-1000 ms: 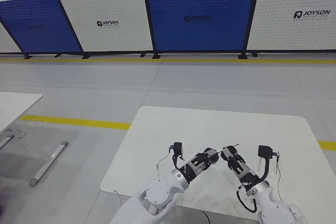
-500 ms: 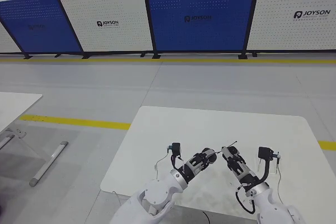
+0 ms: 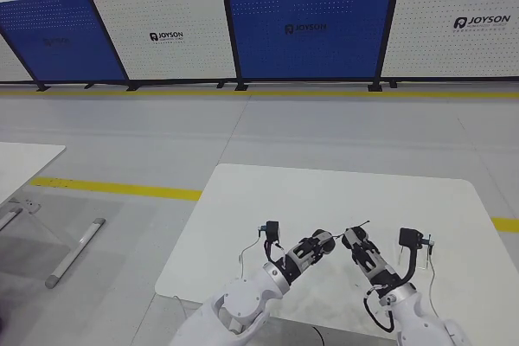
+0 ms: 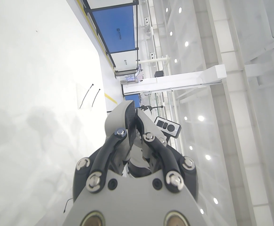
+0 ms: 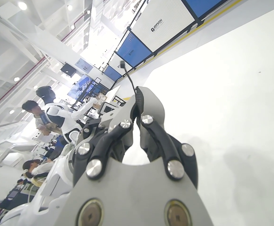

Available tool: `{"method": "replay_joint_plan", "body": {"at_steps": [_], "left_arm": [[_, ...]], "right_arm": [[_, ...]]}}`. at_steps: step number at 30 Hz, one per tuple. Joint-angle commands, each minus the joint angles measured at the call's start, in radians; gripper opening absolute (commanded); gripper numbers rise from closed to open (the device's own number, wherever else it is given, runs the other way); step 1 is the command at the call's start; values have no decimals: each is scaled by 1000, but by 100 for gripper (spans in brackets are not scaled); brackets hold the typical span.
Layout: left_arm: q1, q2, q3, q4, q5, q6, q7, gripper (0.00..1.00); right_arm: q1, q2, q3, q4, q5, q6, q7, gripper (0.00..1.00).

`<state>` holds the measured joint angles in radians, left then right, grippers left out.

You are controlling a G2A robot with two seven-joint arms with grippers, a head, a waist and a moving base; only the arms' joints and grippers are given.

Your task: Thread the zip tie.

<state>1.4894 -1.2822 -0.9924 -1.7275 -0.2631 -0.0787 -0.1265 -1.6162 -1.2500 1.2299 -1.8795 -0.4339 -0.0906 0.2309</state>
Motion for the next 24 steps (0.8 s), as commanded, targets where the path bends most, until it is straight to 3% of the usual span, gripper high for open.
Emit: {"method": "replay_joint_plan", "body": {"at_steps": [1,12,24], "left_arm": [[1,0,2,-4,1,0,-3,0],[2,1,4,-8,5,2,-7,0],[7,3,2,-7,5,4,-4,0]], "right_arm": [[1,0,-3,2,-4,-1,3,0],[10,2,-8,12,6,-12,50,0],[9,3,-13,17,8,-17,35,0]]}}
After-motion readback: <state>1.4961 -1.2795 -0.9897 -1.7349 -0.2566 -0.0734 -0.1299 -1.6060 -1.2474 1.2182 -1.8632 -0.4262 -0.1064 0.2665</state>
